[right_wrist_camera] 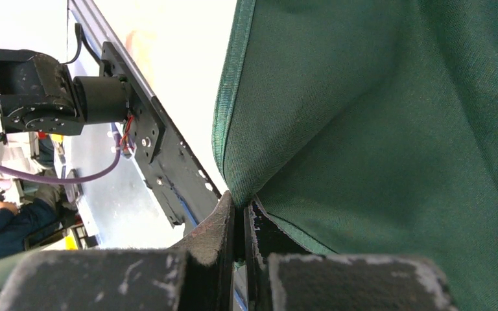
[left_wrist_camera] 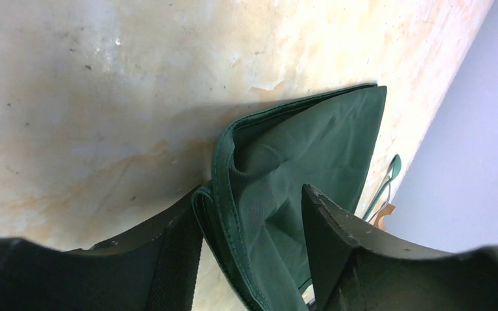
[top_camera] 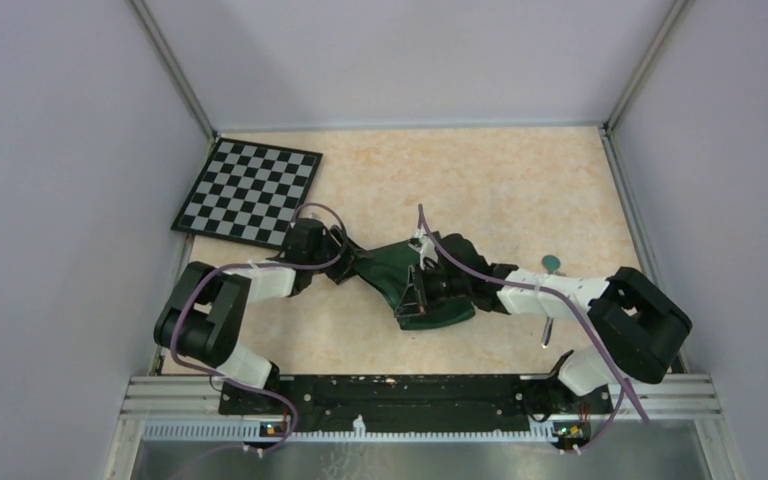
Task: Fold the napkin into a case and place the utensils inside
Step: Pick up the lower triangle-folded napkin from the center of the board.
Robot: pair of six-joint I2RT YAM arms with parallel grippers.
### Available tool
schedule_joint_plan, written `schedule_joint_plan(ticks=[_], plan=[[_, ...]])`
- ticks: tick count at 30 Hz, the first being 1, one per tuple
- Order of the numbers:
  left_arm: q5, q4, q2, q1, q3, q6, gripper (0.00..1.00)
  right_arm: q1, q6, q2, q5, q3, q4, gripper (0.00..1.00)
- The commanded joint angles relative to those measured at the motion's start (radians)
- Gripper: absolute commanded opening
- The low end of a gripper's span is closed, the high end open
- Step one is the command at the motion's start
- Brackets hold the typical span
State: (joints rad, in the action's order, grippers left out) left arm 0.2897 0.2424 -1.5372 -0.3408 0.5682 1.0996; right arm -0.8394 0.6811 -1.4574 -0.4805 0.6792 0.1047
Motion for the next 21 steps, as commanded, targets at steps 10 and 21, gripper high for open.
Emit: schedule_joint_plan(ticks=[10,21], plan=[[-0.105,-0.107,0.021,0.039,0.027,-0.146,0.18,0.007,-0.067,-0.028,-0.087,-0.013,0.082,0.00],[-0.332,-0.628,0.227,0.082,0.104,-0.143,0.00,-0.098,0.012,-0.169,-0.238,-0.056,0.308,0.00]])
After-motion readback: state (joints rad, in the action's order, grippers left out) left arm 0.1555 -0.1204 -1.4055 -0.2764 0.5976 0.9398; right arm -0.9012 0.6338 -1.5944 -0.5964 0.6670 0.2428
